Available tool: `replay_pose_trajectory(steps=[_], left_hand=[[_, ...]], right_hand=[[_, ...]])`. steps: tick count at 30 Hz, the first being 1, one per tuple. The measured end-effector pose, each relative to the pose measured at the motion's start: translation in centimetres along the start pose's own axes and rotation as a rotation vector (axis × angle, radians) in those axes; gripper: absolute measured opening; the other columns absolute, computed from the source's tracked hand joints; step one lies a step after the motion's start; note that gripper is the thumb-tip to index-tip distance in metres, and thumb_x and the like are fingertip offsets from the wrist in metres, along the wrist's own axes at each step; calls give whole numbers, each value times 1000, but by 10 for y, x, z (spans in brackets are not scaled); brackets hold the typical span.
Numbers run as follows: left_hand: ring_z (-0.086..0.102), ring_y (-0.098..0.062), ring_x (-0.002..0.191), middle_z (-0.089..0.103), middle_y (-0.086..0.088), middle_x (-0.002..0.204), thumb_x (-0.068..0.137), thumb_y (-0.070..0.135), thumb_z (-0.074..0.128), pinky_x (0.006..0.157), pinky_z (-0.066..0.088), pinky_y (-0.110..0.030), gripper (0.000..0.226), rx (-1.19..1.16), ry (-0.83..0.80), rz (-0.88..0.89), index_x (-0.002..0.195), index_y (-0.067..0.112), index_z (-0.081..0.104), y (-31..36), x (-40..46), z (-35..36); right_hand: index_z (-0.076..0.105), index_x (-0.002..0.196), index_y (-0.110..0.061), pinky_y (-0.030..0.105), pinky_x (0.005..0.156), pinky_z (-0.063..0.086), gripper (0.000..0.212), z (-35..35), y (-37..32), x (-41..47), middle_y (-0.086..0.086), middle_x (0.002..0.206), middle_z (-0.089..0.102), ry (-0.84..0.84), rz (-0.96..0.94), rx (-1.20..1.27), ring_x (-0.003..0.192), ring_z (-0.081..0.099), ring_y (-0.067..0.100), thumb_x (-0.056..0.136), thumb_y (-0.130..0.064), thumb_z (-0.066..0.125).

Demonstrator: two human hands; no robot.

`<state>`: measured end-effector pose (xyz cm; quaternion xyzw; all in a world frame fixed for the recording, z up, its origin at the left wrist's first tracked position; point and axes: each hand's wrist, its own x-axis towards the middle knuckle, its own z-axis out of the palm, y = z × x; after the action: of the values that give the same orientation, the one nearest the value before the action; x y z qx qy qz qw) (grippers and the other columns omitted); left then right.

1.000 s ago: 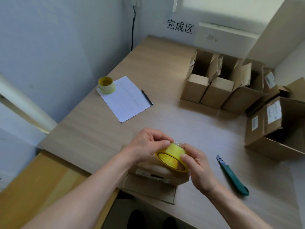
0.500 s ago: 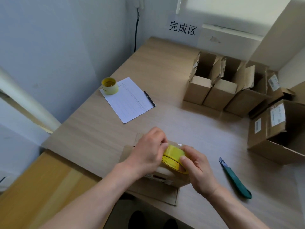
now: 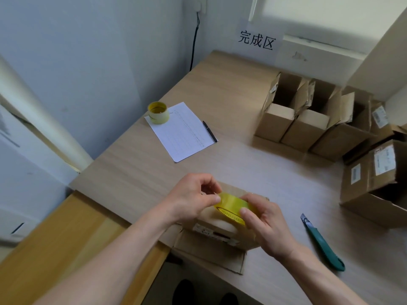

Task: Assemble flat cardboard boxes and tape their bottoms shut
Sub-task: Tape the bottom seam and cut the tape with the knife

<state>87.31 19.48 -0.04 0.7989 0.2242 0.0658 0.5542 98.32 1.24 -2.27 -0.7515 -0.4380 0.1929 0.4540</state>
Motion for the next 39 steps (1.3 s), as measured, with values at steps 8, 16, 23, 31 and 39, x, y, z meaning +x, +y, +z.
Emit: replay_pose_trajectory(steps=[8,16,23,31,39], left_hand=[[54,-10,67,59,5,72,81,5,63,70,48,-31,19,-84,44,72,86,22,56,-10,2,11],[43,-11,63,45,11,65,87,8,54,65,40,-31,18,-90,113,-5,92,24,45,-25,2,9],[44,-17,61,46,8,67,89,5,51,66,45,-43,21,31,161,-58,86,24,41,-40,-1,10],[61,-21,66,51,-3,72,89,4,44,70,54,-46,17,30,217,-73,86,20,40,-45,5,-14],[53,-24,58,50,-6,59,80,-14,38,62,49,-39,28,-228,159,-266,87,13,41,-72,10,-33]], right_hand=[[69,92,-26,41,65,47,38,2,1,-4,-5,81,64,-7,69,33,78,59,16,79,-58,55],[64,93,-23,37,71,48,38,15,12,-14,-8,87,64,93,57,-141,82,59,15,65,-48,71],[53,95,-22,39,63,44,28,24,21,-6,-5,79,57,164,57,-271,70,52,23,69,-27,64],[52,85,-26,34,59,44,30,29,29,12,-4,69,60,351,232,-99,65,55,12,81,-4,71],[60,83,-27,33,63,51,16,40,13,27,-7,70,65,231,197,-183,68,62,13,67,-26,64]])
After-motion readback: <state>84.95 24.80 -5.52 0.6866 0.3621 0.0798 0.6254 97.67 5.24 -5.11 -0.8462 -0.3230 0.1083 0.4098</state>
